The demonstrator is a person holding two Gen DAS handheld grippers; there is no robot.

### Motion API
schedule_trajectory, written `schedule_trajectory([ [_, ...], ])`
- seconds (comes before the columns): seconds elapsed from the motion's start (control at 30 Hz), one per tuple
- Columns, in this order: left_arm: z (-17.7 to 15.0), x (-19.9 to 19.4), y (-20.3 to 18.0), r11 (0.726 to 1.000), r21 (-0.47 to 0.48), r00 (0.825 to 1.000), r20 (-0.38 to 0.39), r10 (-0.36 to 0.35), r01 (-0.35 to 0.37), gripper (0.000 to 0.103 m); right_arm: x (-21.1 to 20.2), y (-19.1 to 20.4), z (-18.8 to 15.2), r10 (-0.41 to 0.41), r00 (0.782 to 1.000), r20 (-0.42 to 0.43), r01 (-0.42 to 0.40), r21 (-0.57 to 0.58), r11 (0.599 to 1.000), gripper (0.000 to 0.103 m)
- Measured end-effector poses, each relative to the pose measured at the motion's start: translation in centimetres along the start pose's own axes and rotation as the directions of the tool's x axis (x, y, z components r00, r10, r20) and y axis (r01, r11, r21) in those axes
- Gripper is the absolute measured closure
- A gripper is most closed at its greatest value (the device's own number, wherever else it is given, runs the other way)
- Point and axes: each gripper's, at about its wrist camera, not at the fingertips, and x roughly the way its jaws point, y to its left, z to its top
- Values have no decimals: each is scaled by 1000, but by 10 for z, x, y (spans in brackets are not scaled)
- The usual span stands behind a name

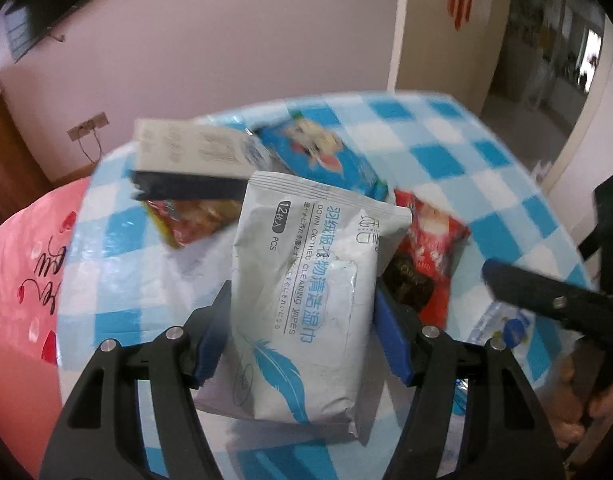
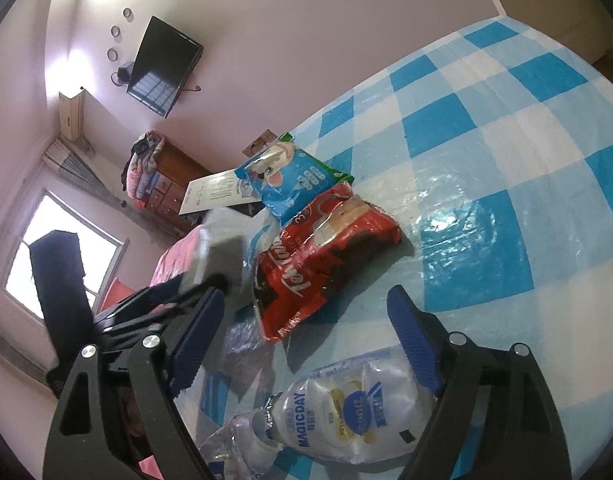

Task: Collect trash
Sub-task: 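Grasp the white wet-wipe pack with the left tool while the right tool grasps the red snack bag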

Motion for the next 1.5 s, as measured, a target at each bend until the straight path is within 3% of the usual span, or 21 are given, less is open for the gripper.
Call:
schedule_trajectory([
  [0.2, -16, 2, -31, 995, 95, 998, -51, -30, 34, 36, -8, -8, 5, -54, 998, 27, 53, 9, 999, 20],
  [0.33, -30, -4, -45, 985, 95, 987, -85, -136, 144, 36, -10, -11, 6, -99, 994, 44, 99, 5, 995, 20],
  [0.43, -37, -11, -52, 984, 117, 990, -65, -124, 131, 36, -9, -7, 6, -135, 990, 48, 137, -25, 990, 20],
  [0.63, -48, -28, -17, 997, -14, 997, -8, -71, 71, 36, 0, 6, 5, -182, 983, 36, 185, -106, 977, 20],
  [0.77, -56, -37, -1, 995, -74, 998, 19, -63, 64, 36, 14, 23, 5, -262, 965, 27, 262, -209, 942, 20],
  [1.03, -70, -45, 14, 991, -119, 997, 44, -58, 63, 36, 32, 33, 3, -345, 938, 33, 339, -290, 895, 32],
  [1.27, -86, -46, 22, 986, -149, 997, 41, -66, 71, 36, 45, 45, -4, -445, 894, 60, 433, -374, 820, 36],
  [1.5, -95, -53, 32, 981, -171, 995, 53, -85, 92, 36, 42, 42, -4, -441, 895, 65, 433, -364, 825, 51],
])
